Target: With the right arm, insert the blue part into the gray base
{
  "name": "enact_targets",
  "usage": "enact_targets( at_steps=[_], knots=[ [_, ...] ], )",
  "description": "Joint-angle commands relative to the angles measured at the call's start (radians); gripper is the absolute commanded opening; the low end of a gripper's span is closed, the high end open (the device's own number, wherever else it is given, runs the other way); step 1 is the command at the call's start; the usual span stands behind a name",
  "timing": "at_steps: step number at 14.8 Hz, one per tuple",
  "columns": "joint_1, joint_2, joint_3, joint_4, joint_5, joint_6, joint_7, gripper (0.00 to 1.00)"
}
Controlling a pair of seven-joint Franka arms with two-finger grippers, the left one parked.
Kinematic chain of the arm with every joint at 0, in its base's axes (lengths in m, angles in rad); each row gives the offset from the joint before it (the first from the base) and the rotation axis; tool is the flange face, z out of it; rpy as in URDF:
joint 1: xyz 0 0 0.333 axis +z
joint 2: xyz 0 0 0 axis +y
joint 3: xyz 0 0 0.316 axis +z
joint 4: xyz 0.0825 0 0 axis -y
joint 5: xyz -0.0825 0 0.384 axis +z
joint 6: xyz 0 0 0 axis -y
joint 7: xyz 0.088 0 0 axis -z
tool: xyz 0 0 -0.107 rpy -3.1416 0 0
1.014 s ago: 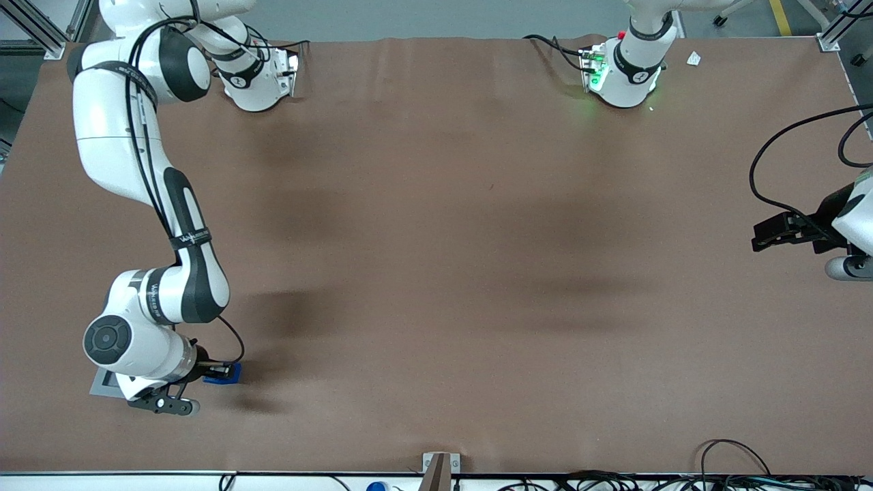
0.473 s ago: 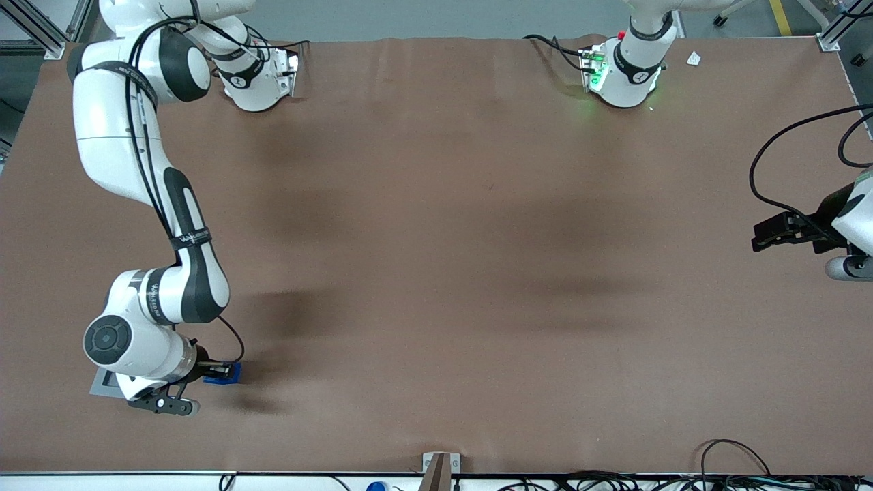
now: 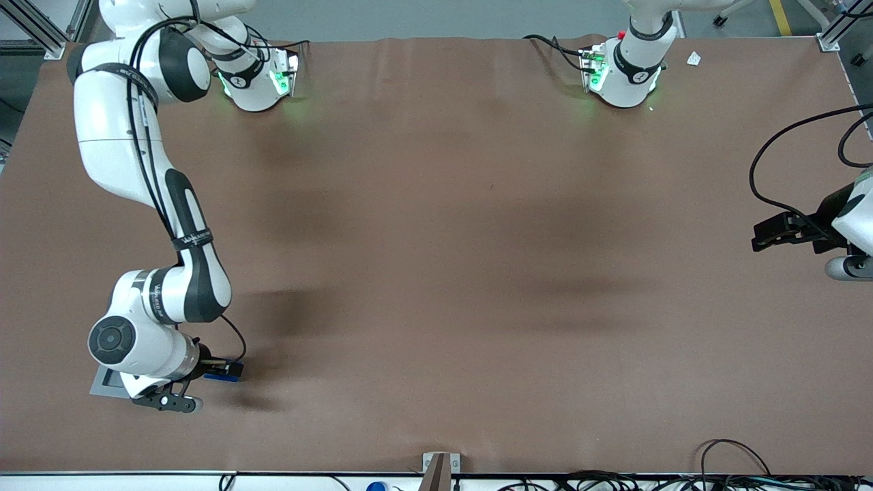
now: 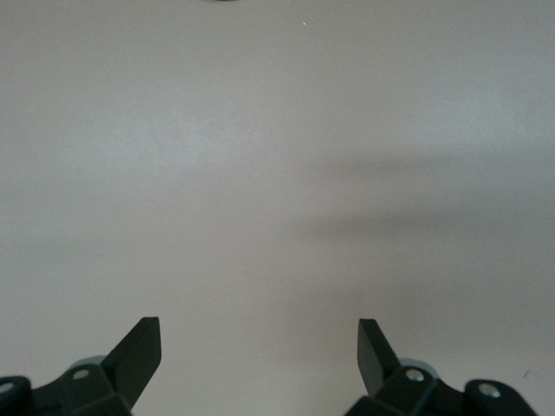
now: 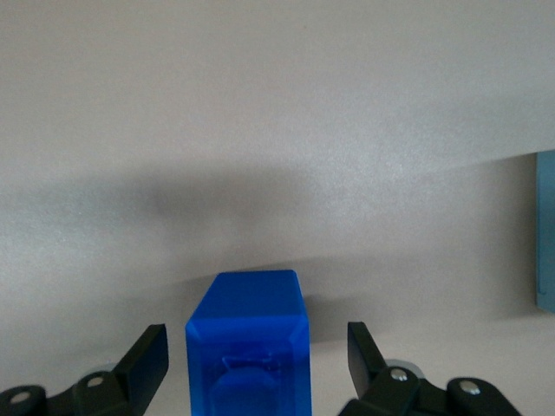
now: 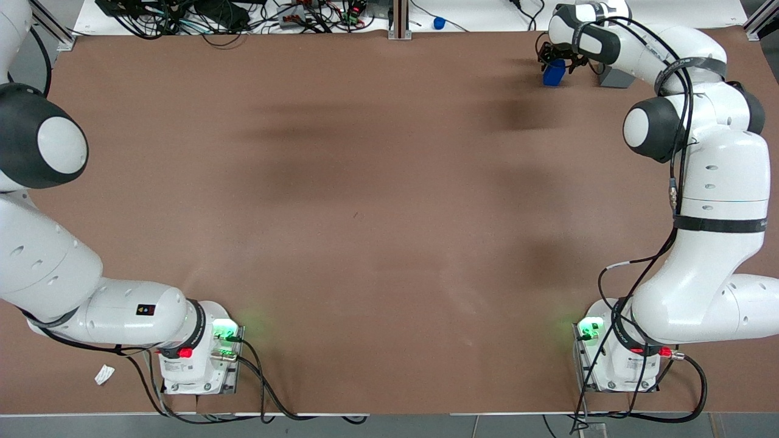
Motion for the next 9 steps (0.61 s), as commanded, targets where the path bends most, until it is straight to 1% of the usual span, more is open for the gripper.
enact_targets(
  at_steps=[1, 4, 5, 6, 9],
  knots=[
    [-0.032, -0.046, 0.011, -0.021, 0.002, 0.009, 0.010, 1.00],
    [-0.060, -0.148, 0.012, -0.023, 0.004, -0.011, -0.029, 1.00],
    [-0.064, -0.191, 0.012, -0.024, 0.004, -0.057, -0.059, 1.00],
    [-0.078, -0.245, 0.014, -0.023, 0.004, -0.148, -0.088, 1.00],
    [-0.098, -0.388, 0.017, -0.024, 0.013, -0.290, -0.109, 1.00]
  ],
)
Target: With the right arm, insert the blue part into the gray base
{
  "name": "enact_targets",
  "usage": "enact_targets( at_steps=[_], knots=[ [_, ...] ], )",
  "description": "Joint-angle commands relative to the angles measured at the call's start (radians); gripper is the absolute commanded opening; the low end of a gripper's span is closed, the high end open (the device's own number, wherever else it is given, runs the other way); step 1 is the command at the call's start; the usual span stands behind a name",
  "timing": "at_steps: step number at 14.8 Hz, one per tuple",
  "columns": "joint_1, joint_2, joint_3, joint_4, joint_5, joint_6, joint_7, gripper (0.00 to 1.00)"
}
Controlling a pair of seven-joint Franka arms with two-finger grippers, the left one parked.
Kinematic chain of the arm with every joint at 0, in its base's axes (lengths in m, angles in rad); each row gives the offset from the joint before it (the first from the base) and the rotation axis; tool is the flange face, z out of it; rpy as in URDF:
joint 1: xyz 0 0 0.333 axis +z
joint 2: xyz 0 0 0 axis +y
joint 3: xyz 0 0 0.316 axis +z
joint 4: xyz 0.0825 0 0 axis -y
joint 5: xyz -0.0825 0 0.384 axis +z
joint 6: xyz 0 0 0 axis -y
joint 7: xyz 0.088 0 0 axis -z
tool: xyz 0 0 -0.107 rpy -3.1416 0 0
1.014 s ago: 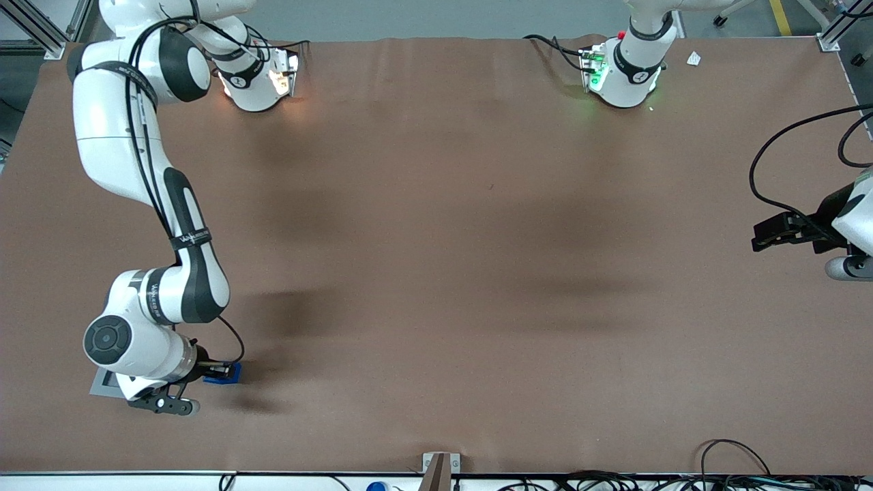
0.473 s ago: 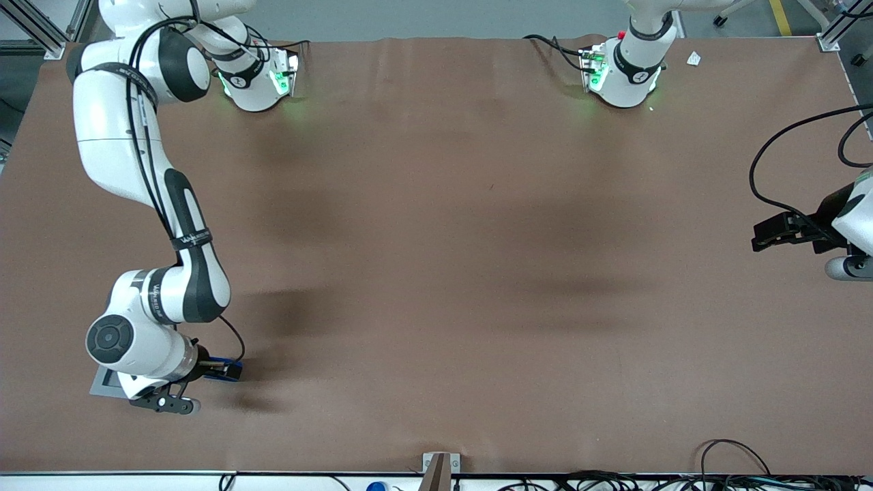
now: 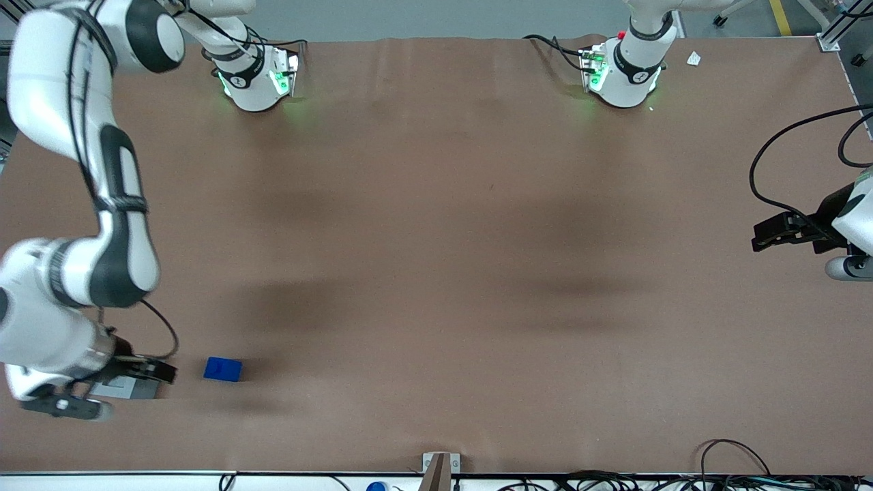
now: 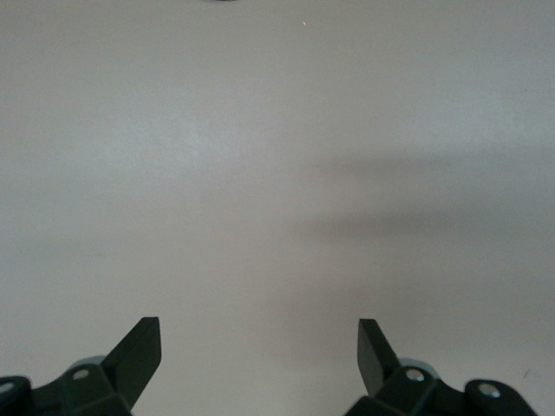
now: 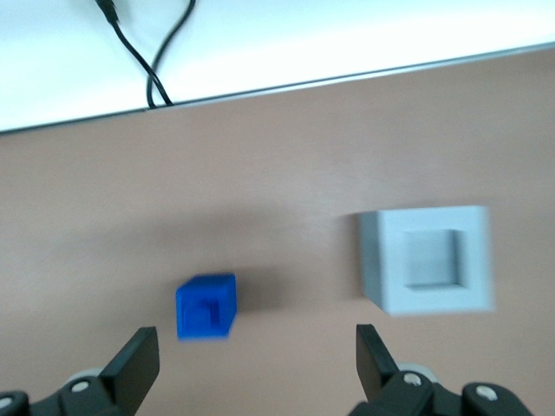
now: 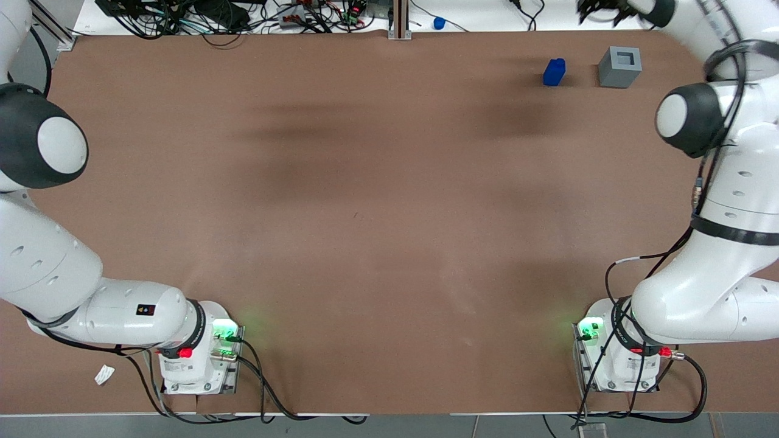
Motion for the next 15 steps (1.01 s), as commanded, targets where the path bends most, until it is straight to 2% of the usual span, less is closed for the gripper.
enact_targets(
  at_steps=[1, 3, 5, 8, 12, 15],
  knots=[
    [-0.026, -0.164, 0.018, -0.067, 0.015, -0.137, -0.022, 1.00],
    [-0.027, -0.291, 0.014, -0.138, 0.047, -0.223, -0.030, 1.00],
    [-0.032, -0.421, 0.014, -0.247, 0.049, -0.225, -0.031, 1.00],
    [-0.032, -0.556, 0.012, -0.317, 0.049, -0.275, -0.030, 1.00],
    [-0.026, -0.643, 0.012, -0.352, 0.036, -0.357, -0.027, 1.00],
    [-0.027, -0.721, 0.014, -0.470, 0.036, -0.311, -0.028, 1.00]
  ],
)
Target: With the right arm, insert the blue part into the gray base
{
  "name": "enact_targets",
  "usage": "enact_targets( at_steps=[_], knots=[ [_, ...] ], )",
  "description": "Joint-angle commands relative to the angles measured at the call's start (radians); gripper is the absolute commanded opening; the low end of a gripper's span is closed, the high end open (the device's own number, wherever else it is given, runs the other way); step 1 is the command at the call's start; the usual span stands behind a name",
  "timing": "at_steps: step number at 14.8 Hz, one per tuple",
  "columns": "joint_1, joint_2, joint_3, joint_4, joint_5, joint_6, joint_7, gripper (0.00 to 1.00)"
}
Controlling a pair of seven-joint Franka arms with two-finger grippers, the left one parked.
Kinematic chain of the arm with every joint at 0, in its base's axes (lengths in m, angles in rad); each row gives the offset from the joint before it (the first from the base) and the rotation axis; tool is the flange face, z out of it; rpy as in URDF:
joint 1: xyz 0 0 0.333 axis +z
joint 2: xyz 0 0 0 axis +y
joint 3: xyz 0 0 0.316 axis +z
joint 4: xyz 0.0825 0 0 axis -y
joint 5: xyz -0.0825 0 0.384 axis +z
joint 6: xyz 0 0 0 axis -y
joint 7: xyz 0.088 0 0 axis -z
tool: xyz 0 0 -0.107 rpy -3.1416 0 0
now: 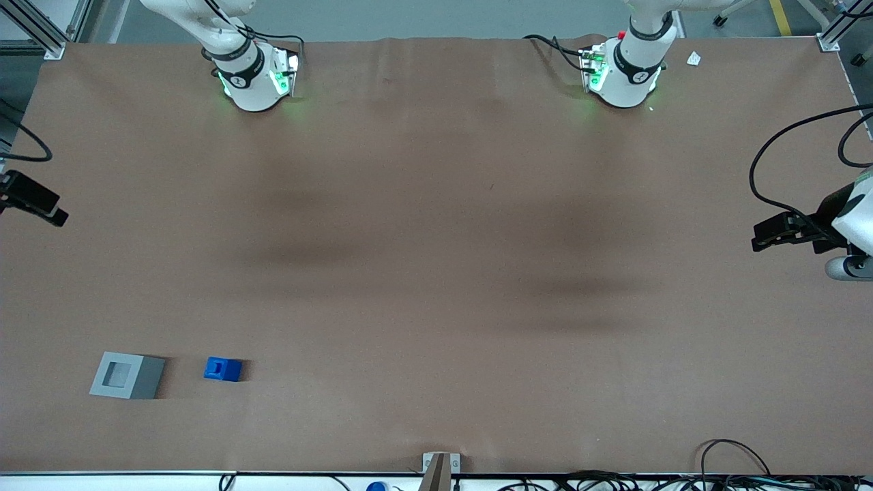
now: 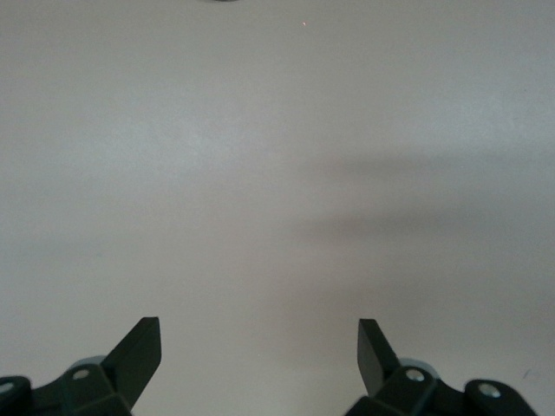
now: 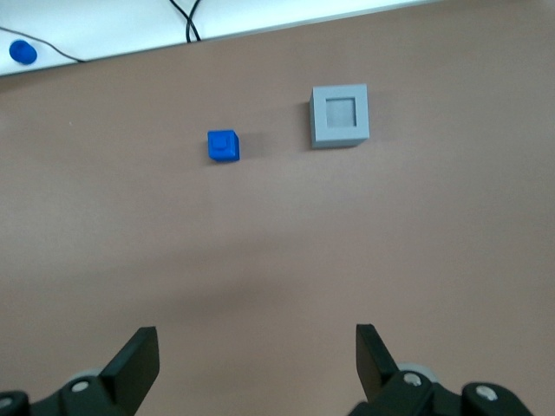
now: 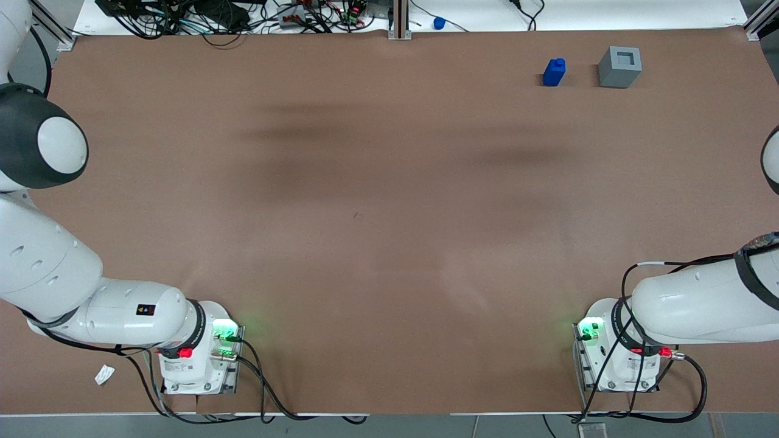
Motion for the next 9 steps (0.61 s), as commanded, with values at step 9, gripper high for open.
enact_targets(
  at_steps=[9],
  knots=[
    [-0.003, -0.086, 0.009, -0.123, 0.007, 0.043, -0.012, 1.00]
  ],
)
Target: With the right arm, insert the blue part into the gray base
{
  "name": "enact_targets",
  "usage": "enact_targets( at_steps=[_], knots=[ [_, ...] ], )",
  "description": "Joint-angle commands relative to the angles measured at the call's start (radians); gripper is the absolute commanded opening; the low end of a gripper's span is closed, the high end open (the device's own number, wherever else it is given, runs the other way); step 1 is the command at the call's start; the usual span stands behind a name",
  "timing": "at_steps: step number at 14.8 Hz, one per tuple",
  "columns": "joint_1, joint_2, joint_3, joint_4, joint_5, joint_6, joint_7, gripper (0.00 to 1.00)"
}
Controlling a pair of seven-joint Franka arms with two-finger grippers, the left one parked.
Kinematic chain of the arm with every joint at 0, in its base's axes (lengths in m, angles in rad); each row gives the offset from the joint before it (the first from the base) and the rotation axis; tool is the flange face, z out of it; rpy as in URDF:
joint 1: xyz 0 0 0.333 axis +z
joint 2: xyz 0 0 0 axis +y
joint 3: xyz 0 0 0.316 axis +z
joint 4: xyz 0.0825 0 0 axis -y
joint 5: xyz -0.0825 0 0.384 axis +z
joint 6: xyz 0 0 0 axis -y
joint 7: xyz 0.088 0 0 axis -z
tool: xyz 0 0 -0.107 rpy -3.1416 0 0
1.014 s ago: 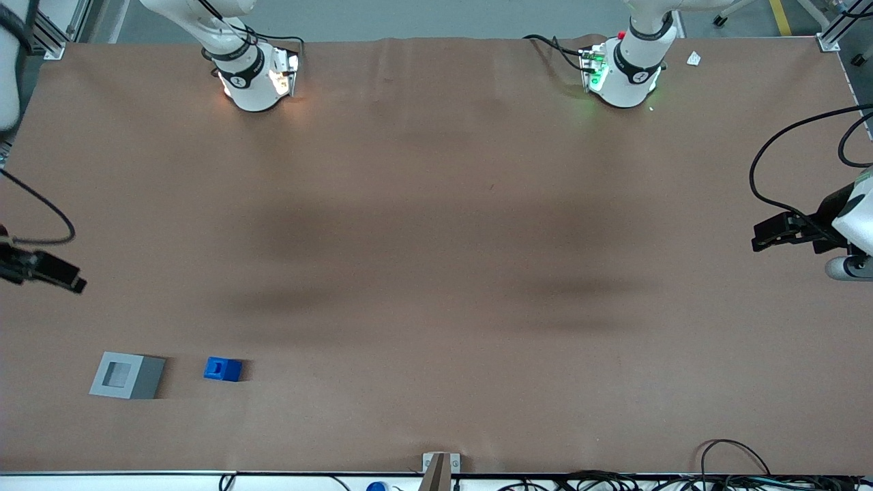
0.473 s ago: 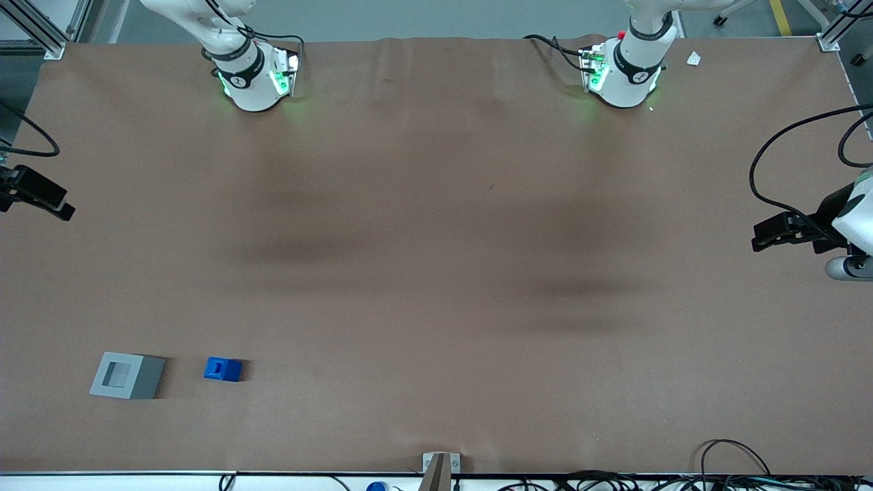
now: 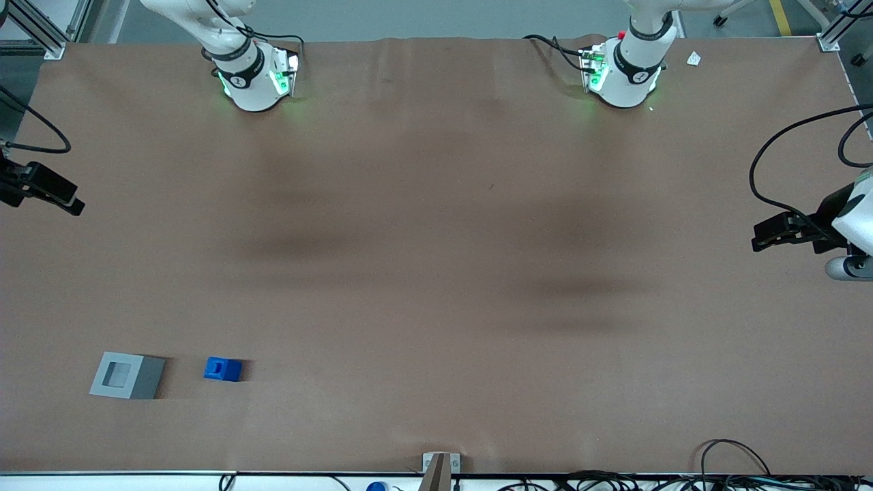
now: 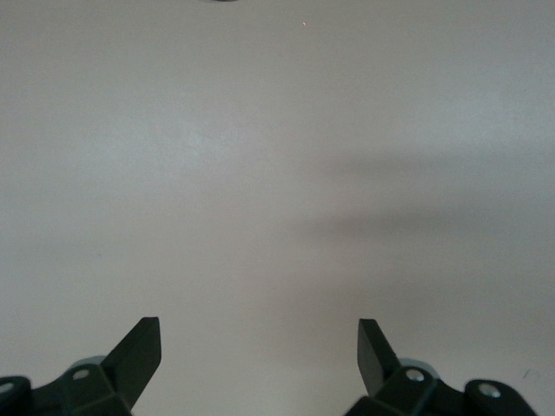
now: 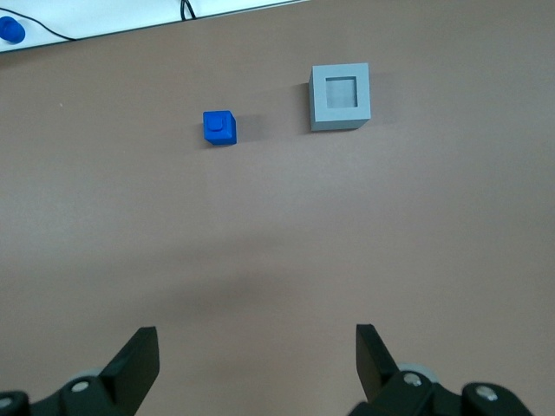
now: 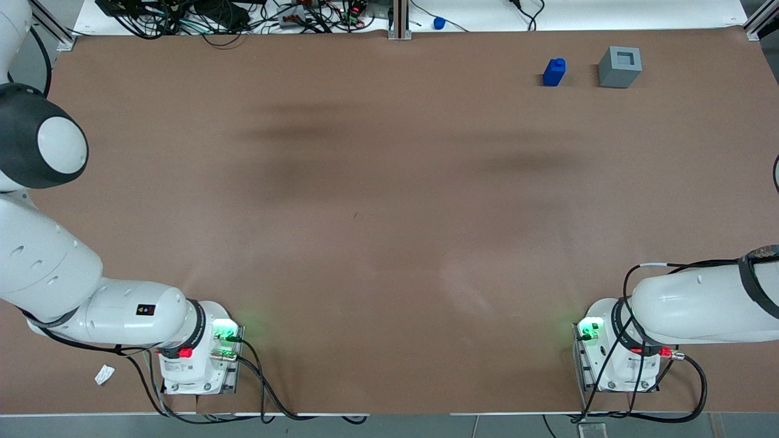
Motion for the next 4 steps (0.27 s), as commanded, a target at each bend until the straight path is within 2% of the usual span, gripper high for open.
enact_targets(
  at_steps=[1, 4],
  knots=[
    [-0.003, -0.032, 0.008, -0.023, 0.004, 0.010, -0.013, 1.00],
    [0.000, -0.029, 0.008, -0.008, 0.002, 0.008, -0.012, 1.00]
  ],
)
